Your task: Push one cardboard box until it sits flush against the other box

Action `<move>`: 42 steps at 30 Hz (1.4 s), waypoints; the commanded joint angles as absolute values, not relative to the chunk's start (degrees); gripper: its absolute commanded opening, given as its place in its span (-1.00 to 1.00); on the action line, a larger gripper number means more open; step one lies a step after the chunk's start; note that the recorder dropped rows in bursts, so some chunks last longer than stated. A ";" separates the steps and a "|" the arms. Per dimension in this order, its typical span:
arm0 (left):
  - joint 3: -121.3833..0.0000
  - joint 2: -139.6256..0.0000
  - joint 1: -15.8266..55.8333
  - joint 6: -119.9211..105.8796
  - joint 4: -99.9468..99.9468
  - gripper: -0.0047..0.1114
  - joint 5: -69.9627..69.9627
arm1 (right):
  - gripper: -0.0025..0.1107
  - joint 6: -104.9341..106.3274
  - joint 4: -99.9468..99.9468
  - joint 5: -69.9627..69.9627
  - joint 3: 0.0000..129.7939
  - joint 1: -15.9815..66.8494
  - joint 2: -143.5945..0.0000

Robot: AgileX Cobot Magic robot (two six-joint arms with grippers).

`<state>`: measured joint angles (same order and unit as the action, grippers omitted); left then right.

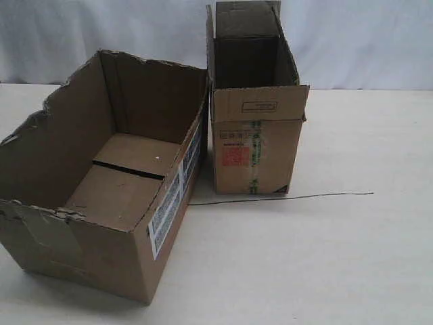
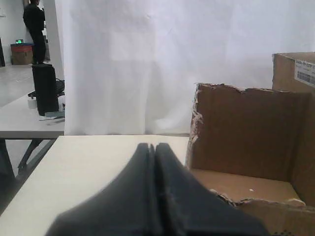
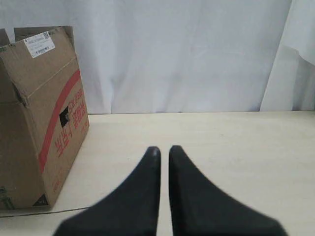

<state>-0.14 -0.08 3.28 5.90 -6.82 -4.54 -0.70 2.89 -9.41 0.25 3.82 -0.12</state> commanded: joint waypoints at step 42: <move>-29.41 -22.13 3.11 14.67 4.74 -0.92 -35.38 | -0.87 -0.77 3.46 -9.30 0.00 3.48 0.00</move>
<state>-22.47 -16.13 3.28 15.44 11.04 -24.30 -0.70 2.89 -9.41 0.25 3.82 -0.12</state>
